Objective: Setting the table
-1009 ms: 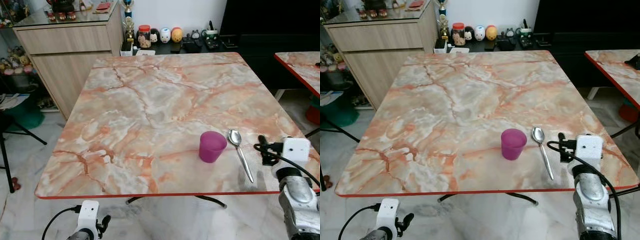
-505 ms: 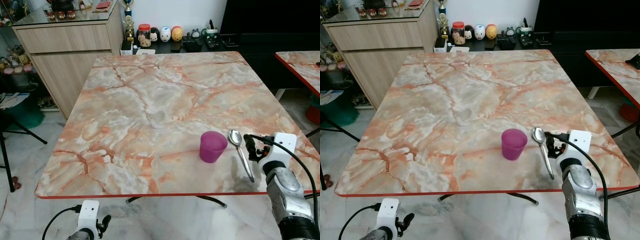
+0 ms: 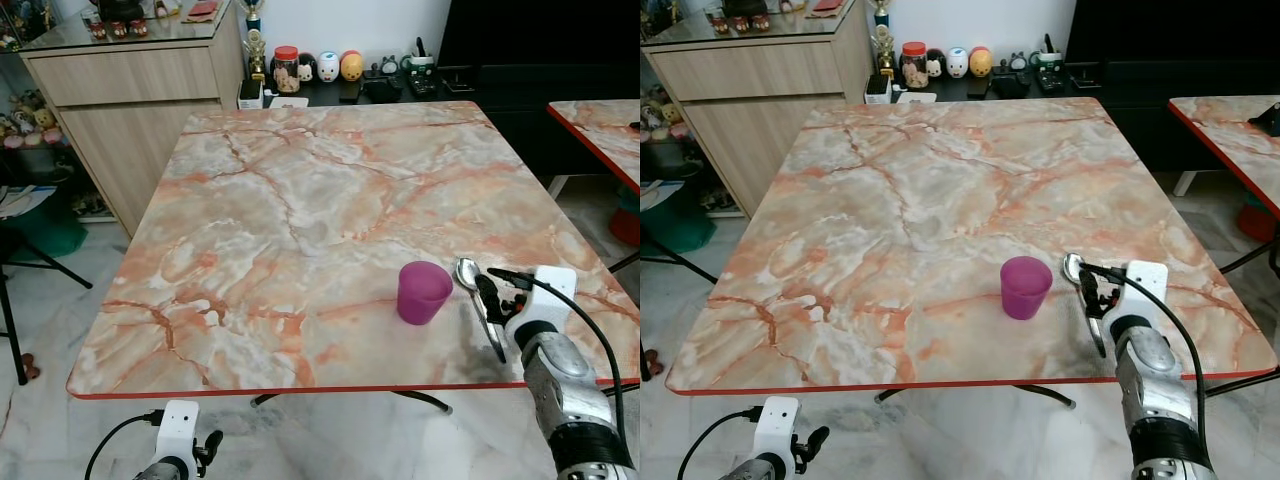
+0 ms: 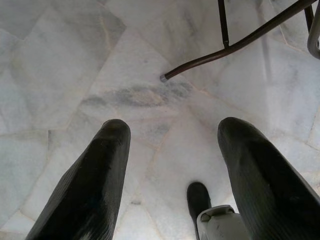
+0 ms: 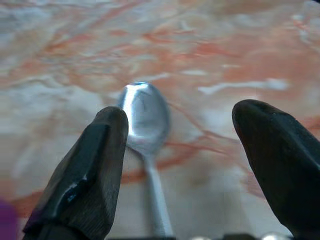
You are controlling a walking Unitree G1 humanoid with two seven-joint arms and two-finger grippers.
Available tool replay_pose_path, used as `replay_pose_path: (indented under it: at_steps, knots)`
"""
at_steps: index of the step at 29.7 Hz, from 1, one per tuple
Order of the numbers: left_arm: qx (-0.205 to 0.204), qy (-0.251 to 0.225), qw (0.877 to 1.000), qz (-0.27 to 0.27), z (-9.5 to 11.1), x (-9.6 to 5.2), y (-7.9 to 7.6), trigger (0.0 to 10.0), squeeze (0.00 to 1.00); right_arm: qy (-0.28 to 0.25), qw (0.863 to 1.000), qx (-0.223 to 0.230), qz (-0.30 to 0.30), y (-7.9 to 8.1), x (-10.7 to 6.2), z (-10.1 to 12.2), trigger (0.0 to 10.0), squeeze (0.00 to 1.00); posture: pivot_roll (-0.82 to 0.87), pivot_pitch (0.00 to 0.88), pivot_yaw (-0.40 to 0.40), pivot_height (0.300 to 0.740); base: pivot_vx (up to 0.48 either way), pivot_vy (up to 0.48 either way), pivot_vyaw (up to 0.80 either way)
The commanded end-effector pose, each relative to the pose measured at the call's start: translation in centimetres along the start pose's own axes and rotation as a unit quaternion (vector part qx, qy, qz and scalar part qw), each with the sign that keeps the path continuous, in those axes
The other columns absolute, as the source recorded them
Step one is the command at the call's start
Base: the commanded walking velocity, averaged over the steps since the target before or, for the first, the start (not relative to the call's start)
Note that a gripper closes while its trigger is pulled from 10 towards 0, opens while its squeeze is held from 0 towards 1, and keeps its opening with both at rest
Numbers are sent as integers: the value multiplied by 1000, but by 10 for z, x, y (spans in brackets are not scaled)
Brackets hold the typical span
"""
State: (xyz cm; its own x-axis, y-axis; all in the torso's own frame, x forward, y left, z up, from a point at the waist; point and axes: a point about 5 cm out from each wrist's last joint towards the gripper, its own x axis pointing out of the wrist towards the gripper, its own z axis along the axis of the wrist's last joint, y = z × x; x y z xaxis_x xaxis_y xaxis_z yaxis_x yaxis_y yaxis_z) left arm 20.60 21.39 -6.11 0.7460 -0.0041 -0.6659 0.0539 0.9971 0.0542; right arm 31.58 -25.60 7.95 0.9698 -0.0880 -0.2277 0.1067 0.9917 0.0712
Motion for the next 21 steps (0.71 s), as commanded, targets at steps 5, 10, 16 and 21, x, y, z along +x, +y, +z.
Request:
replay_pose_path:
  at_steps: [5, 10, 16, 21]
  knots:
    - [0, 8, 1000, 1, -5, -2, 1, 10000, 0, 14, 1000, 2, 24, 8, 2, -4, 10000, 0, 8, 0, 17, 740, 0, 0, 0]
    - [-1, 9, 1000, 0, -5, -2, 1, 10000, 0, 15, 999, -3, 31, 11, 1, -6, 10000, 0, 11, 0, 16, 740, 0, 0, 0]
    - [-2, 9, 1000, -1, -6, -2, 1, 10000, 0, 19, 999, -3, 37, 13, 1, -7, 10000, 0, 11, 0, 15, 740, 0, 0, 0]
    - [-4, 11, 1000, -2, -6, -2, 1, 10000, 0, 36, 999, -6, 36, 13, 0, -13, 10000, 0, 14, 0, 13, 740, 0, 0, 0]
